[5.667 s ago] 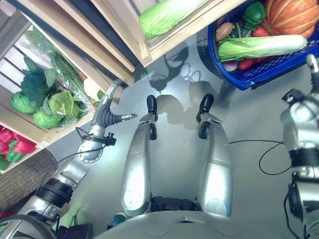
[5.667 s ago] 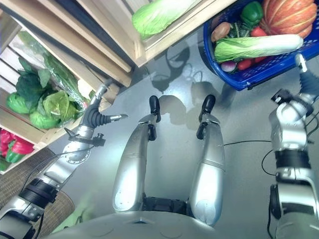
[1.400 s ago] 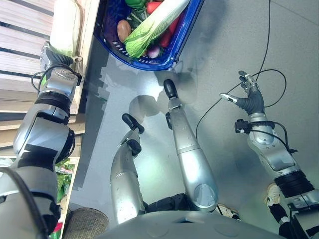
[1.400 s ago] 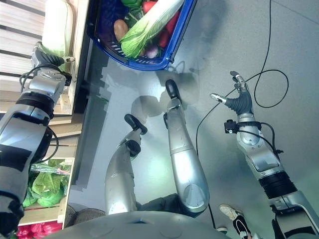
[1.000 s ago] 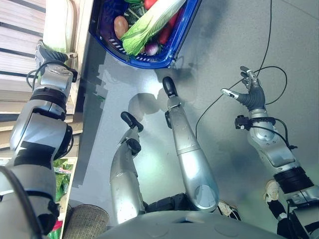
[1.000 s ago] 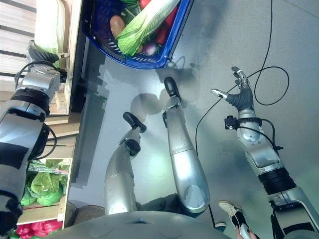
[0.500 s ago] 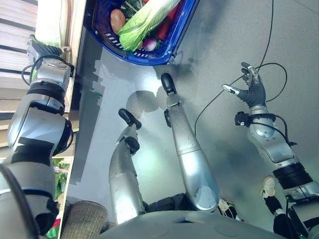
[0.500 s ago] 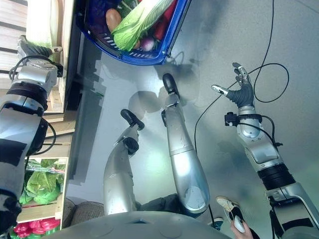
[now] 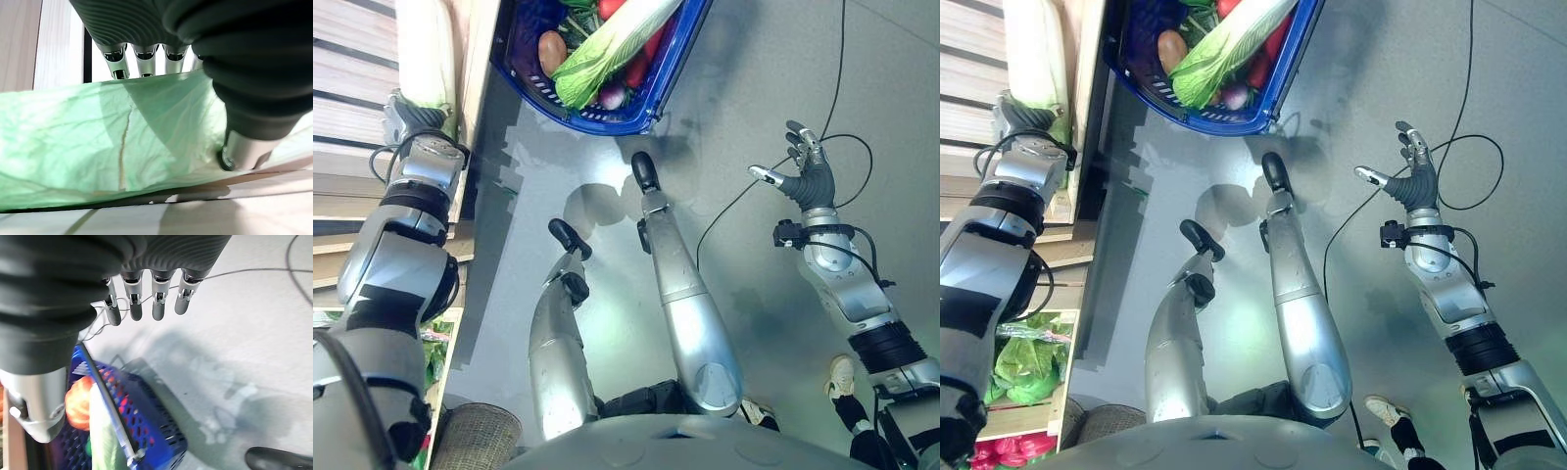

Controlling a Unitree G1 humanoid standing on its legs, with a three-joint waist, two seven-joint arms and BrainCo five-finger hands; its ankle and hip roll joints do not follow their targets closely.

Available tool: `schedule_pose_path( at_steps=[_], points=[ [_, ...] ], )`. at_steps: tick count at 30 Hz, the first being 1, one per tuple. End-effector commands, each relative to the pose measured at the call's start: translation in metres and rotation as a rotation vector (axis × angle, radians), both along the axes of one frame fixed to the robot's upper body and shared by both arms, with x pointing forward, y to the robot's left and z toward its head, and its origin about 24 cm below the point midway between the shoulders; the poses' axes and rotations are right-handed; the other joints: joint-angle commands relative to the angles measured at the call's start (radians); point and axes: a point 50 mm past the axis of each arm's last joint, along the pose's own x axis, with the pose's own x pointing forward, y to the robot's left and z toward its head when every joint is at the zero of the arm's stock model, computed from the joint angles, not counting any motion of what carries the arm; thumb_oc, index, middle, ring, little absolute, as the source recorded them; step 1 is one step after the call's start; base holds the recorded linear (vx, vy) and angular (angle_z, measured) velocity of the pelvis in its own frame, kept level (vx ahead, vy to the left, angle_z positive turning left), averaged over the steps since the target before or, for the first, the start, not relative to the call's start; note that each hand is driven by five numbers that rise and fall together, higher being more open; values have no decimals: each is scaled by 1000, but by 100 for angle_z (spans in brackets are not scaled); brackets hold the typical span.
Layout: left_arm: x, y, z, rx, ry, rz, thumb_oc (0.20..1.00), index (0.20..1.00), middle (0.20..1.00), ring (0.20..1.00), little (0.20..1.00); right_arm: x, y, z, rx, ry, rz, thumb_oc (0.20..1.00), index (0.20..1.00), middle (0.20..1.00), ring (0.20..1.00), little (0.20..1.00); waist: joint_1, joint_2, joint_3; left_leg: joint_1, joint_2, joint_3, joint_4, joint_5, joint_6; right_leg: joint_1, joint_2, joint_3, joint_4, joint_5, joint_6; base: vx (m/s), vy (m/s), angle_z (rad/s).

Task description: Pick up fruits and vegetables into the basket

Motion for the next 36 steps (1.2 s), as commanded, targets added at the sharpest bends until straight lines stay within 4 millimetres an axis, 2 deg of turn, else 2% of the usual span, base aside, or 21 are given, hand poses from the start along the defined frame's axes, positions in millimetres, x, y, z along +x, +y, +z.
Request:
schedule_pose_path(
  at_steps=[1,7,13,16,19,21,24,25,26,29,36],
  points=[
    [-13,6,-43,-70,53,-1,200,200,200,200,200,-14,1,-8,6,-19,5,1000,1000,1000,1000,1000,-3,-20,-46,-37,-5,-1,62,-50,25,65,4,-64,-12,-81,59,-20,20,3],
    [-15,-1,-48,-92,-38,-118,200,200,200,200,200,-22,2,1,-23,-69,22,1000,1000,1000,1000,1000,17,-11,-46,26,-10,-8,39,-46,31,132,-6,-80,-23,-93,67,-28,13,7],
    [-27,-19,-56,-100,-201,-272,200,200,200,200,200,-32,6,15,-52,-155,60,1000,1000,1000,1000,1000,59,-4,-46,99,-19,-26,22,-48,43,226,-20,-106,-51,-97,77,-27,-19,5],
    [-37,-33,-56,-50,-276,-352,200,200,200,200,200,-34,7,23,4,-161,116,1000,1000,1000,1000,1000,89,-3,-46,119,-25,-41,19,-51,50,268,-27,-122,-61,-100,81,-48,-75,16],
    [-51,-48,-39,40,-385,-463,200,200,200,200,200,-33,14,29,122,-122,270,1000,1000,1000,1000,1000,133,-7,-46,148,-33,-62,10,-50,60,321,-34,-146,-76,-104,85,-54,-114,21],
    [-55,-53,-33,73,-414,-501,200,200,200,200,200,-33,18,32,189,-119,326,1000,1000,1000,1000,1000,147,-10,-46,154,-35,-69,10,-51,63,337,-36,-153,-81,-103,86,-29,-112,17],
    [-63,-70,-23,119,-465,-604,200,200,200,200,200,-29,34,36,335,-99,478,1000,1000,1000,1000,1000,179,-16,-46,168,-42,-87,5,-47,69,371,-39,-170,-96,-98,87,-60,-128,21],
    [-65,-75,-20,141,-475,-629,200,200,200,200,200,-29,40,38,359,-104,515,1000,1000,1000,1000,1000,188,-18,-46,158,-42,-83,-2,-19,78,367,-41,-181,-108,-69,79,-112,-176,22],
    [-68,-82,-17,170,-487,-678,200,200,200,200,200,-27,50,42,398,-105,577,1000,1000,1000,1000,1000,204,-22,-46,166,-45,-92,-6,-18,81,383,-42,-189,-113,-67,80,-101,-165,21],
    [-73,-98,-11,201,-503,-771,200,200,200,200,200,-26,66,51,440,-122,647,1000,1000,1000,1000,1000,231,-28,-46,180,-50,-109,-6,-18,86,412,-45,-202,-117,-66,80,-1,-133,17],
    [-83,-132,5,400,-557,-933,200,200,200,200,200,-22,103,75,589,-146,838,1000,1000,1000,1000,1000,286,-37,-46,211,-60,-144,-14,-11,98,471,-49,-223,-132,-61,85,16,-101,16]
  ],
)
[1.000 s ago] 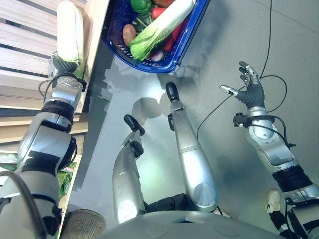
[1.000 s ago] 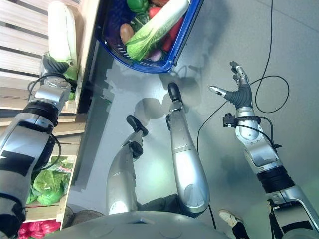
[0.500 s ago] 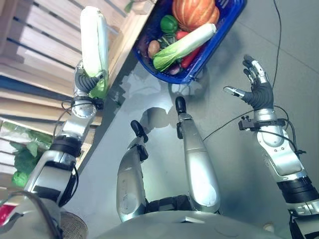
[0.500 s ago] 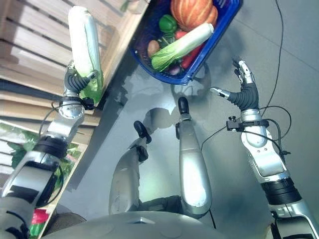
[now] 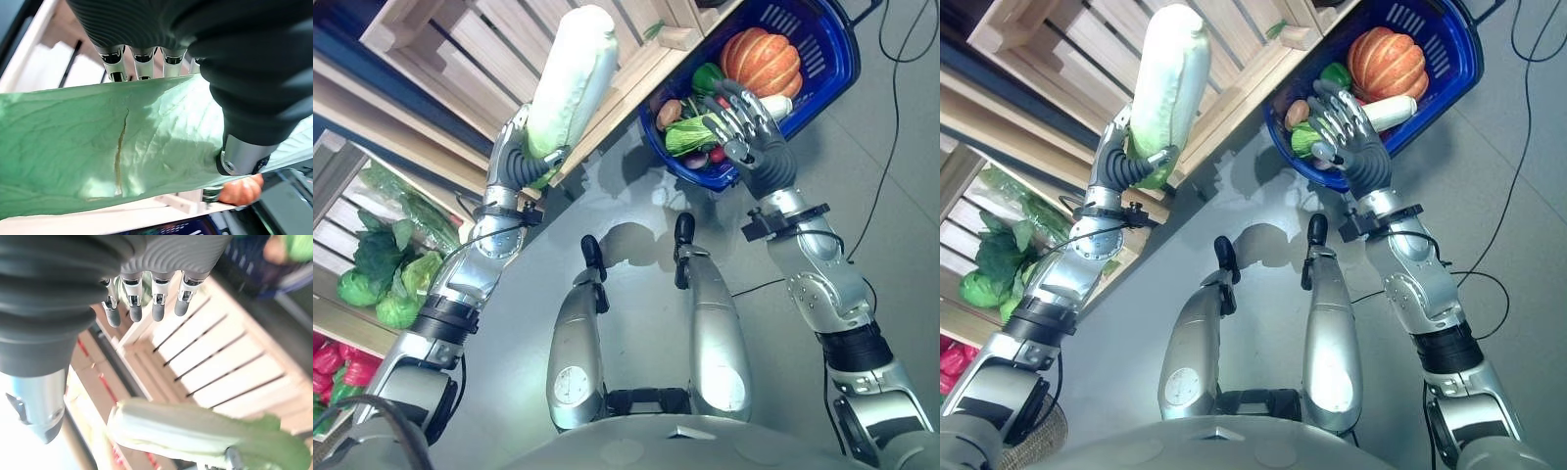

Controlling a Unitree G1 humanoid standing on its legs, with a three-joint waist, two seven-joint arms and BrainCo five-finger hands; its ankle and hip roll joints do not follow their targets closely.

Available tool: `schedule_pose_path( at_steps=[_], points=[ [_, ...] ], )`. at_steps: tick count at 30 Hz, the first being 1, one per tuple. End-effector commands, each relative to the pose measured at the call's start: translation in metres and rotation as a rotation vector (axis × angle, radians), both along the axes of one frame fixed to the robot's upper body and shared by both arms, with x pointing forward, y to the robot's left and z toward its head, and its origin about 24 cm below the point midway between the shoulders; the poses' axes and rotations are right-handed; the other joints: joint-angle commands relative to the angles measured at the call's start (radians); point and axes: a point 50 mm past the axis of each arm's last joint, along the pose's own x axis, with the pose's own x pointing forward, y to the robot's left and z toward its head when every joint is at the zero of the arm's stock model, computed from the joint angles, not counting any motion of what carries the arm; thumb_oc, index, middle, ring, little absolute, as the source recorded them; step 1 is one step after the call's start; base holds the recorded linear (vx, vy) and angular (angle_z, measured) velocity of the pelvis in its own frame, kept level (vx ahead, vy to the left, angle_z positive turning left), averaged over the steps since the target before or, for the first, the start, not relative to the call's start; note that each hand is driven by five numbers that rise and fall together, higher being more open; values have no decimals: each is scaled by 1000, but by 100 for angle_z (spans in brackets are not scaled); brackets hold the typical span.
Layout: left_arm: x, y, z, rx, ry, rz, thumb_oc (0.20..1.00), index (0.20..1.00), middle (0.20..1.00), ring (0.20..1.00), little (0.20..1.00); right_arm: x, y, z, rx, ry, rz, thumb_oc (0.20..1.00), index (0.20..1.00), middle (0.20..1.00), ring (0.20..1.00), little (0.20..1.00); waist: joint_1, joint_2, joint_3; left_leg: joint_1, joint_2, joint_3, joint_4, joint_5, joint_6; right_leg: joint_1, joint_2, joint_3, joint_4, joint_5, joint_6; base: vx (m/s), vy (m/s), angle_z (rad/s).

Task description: Pick up fruits and vegetables into the basket

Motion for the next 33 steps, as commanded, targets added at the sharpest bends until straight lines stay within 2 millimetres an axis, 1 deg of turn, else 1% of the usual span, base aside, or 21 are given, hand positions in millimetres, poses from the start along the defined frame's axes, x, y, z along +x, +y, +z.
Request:
schedule_pose_path(
  at_steps=[1,6,9,11,15,19,27,33],
  points=[
    [-12,-14,32,148,-195,-87,200,200,200,200,200,-16,26,25,151,-95,165,1000,1000,1000,1000,1000,0,-42,-47,-35,-62,35,62,-70,101,78,-10,-12,-22,-50,92,31,-114,13],
    [-9,-24,38,266,-221,-97,200,200,200,200,200,-13,39,34,172,-112,187,1000,1000,1000,1000,1000,14,-47,-47,-23,-61,26,70,-73,103,100,-15,-16,-23,-47,97,27,-51,13],
    [-8,-31,40,357,-239,-88,200,200,200,200,200,-10,43,40,166,-119,146,1000,1000,1000,1000,1000,22,-52,-47,-11,-62,22,72,-74,103,118,-19,-18,-29,-43,101,31,-37,5],
    [-6,-35,39,408,-239,-80,200,200,200,200,200,-5,43,39,168,-87,117,1000,1000,1000,1000,1000,25,-54,-47,0,-63,20,71,-75,103,131,-20,-19,-35,-42,101,28,-14,4],
    [-4,-38,37,452,-232,-56,200,200,200,200,200,3,43,35,163,-38,68,1000,1000,1000,1000,1000,26,-59,-47,9,-61,19,75,-79,103,145,-23,-16,-39,-42,103,0,0,0],
    [-2,-42,36,492,-243,-15,200,200,200,200,200,11,41,25,170,34,5,1000,1000,1000,1000,1000,26,-62,-47,13,-59,19,70,-73,102,154,-24,-17,-51,-34,103,0,0,0],
    [0,-52,35,558,-244,19,200,200,200,200,200,20,34,10,137,105,-126,1000,1000,1000,1000,1000,22,-66,-47,17,-54,23,60,-70,100,164,-25,-18,-67,-31,105,0,0,0],
    [1,-60,37,532,-196,-2,200,200,200,200,200,23,38,2,96,148,-110,1000,1000,1000,1000,1000,20,-69,-47,17,-53,25,57,-69,100,164,-23,-15,-69,-31,106,0,0,0]
  ],
)
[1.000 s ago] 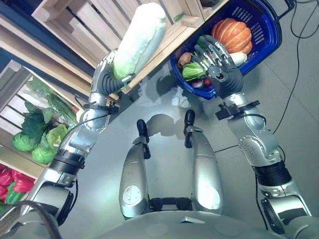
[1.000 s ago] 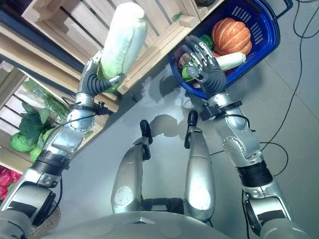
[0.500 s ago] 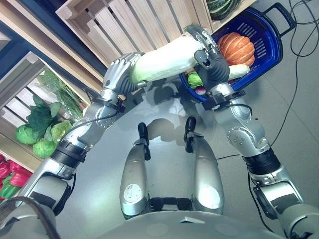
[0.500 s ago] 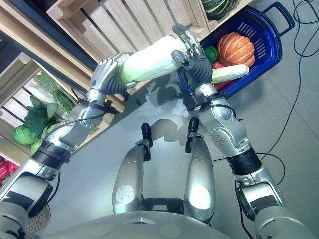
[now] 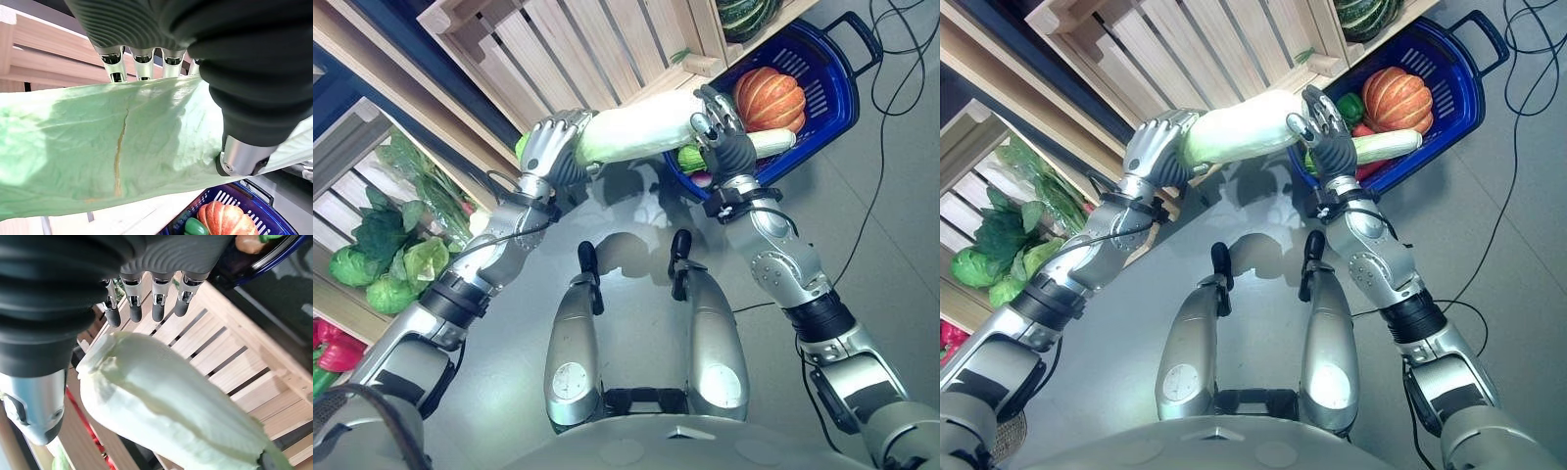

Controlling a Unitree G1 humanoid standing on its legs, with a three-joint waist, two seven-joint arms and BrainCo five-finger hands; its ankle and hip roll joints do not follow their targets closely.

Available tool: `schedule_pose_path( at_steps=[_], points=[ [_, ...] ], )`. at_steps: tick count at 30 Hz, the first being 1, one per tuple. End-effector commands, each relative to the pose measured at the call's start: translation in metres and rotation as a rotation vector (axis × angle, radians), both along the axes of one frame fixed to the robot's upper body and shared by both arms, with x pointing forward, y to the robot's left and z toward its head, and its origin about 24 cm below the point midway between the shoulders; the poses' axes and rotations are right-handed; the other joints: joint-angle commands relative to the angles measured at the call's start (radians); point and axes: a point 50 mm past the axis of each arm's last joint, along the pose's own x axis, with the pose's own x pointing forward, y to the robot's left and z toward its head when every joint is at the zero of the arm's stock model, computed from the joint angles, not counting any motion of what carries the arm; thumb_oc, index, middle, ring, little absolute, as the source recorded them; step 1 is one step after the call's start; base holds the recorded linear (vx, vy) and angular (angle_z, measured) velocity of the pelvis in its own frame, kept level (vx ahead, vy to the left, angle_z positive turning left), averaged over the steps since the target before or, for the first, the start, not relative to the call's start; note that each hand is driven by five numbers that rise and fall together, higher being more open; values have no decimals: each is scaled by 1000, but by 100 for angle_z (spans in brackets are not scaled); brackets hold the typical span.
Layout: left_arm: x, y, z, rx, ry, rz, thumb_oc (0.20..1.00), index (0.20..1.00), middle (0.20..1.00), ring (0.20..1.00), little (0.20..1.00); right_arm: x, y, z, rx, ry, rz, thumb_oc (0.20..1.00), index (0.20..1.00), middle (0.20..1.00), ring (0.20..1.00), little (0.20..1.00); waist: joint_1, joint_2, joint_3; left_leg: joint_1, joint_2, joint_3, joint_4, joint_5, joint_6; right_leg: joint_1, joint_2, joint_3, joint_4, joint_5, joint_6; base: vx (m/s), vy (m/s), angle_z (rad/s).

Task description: Pick up fruits and vegetables into the basket

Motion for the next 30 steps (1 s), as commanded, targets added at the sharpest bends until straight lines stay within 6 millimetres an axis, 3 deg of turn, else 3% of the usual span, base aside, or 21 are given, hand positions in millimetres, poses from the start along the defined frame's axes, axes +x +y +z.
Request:
schedule_pose_path(
  at_steps=[1,10,19,30],
  points=[
    [-11,-23,35,-1,-139,-110,200,200,200,200,200,-6,14,22,33,-96,64,1000,1000,1000,1000,1000,-12,-31,-52,-21,-51,57,9,-42,83,56,-13,15,-25,-46,94,0,0,0],
    [-9,-28,29,-6,-62,-104,200,200,200,200,200,-9,25,22,111,-71,158,1000,1000,1000,1000,1000,-4,-33,-52,-22,-51,55,8,-41,81,63,-16,9,-32,-46,93,0,0,0],
    [-13,-17,12,-223,-8,-97,200,200,200,200,200,-18,22,31,144,-147,171,1000,1000,1000,1000,1000,3,-34,-52,-14,-56,53,9,-54,85,69,-13,10,-33,-54,98,0,0,0],
    [-13,-22,2,-195,17,-82,200,200,200,200,200,-18,30,33,167,-145,226,1000,1000,1000,1000,1000,11,-34,-52,-1,-59,53,2,-46,85,89,-13,3,-49,-44,94,0,1,0]
  ],
)
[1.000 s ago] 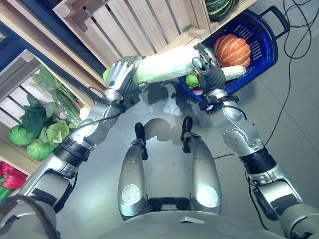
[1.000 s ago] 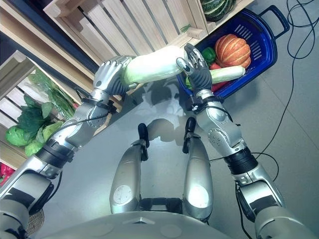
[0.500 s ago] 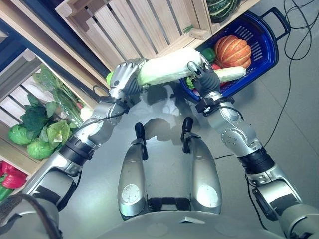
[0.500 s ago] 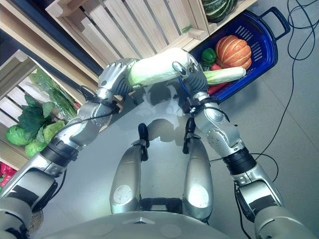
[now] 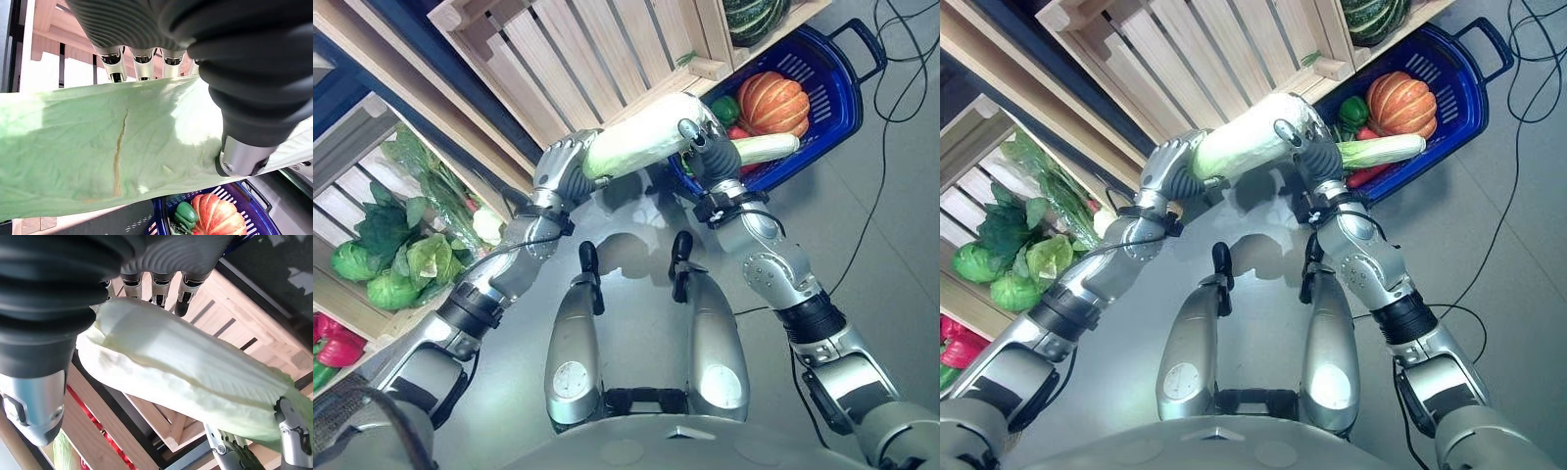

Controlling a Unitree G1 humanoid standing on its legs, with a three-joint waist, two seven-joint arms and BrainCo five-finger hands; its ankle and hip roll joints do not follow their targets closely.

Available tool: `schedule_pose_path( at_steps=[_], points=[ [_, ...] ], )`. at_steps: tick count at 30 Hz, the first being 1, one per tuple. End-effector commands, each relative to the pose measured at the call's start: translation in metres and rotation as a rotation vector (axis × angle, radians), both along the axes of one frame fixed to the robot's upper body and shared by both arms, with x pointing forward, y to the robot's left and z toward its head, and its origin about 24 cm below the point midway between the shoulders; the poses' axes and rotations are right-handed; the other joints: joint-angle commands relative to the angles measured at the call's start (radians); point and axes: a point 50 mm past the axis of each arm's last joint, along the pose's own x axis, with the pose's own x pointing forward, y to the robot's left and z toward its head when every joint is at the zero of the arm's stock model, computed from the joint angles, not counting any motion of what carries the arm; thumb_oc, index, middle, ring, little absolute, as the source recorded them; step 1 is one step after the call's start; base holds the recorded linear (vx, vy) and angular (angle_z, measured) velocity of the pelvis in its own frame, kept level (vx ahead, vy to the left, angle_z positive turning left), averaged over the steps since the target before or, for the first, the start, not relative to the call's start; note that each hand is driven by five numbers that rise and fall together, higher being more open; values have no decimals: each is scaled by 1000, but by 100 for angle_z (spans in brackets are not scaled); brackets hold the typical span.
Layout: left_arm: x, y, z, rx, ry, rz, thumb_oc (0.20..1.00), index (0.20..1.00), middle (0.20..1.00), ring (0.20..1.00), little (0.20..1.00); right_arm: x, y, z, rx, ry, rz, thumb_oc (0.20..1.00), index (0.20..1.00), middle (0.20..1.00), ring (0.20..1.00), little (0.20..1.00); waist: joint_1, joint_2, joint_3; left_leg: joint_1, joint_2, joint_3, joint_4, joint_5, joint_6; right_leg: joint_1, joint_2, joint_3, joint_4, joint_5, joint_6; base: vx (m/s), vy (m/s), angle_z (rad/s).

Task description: Pick up fruits and vegetables into the basket

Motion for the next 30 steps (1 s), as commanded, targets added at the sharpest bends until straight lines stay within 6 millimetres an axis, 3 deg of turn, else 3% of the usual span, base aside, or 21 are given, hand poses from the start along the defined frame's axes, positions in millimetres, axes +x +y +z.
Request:
schedule_pose_path(
  at_steps=[1,7,13,30],
  points=[
    [-7,-8,25,-2,-151,-29,200,200,200,200,200,-14,18,34,129,-139,130,1000,1000,1000,1000,1000,-9,-34,-52,1,-57,59,5,-53,83,80,-12,11,-37,-53,93,6,12,4],
    [0,-10,28,147,-195,48,200,200,200,200,200,-9,23,32,85,-98,106,1000,1000,1000,1000,1000,-12,-43,-52,5,-55,59,1,-47,84,84,-13,11,-44,-46,92,1,1,3],
    [4,-10,28,167,-187,74,200,200,200,200,200,0,16,23,-24,-76,1,1000,1000,1000,1000,1000,-17,-47,-52,17,-52,59,-9,-46,81,99,-10,13,-57,-44,91,0,0,0],
    [5,-24,16,175,-49,-26,200,200,200,200,200,-6,37,34,14,-102,183,1000,1000,1000,1000,1000,-10,-38,-53,29,-55,51,-14,-47,79,111,-16,10,-64,-43,93,0,0,0]
  ],
)
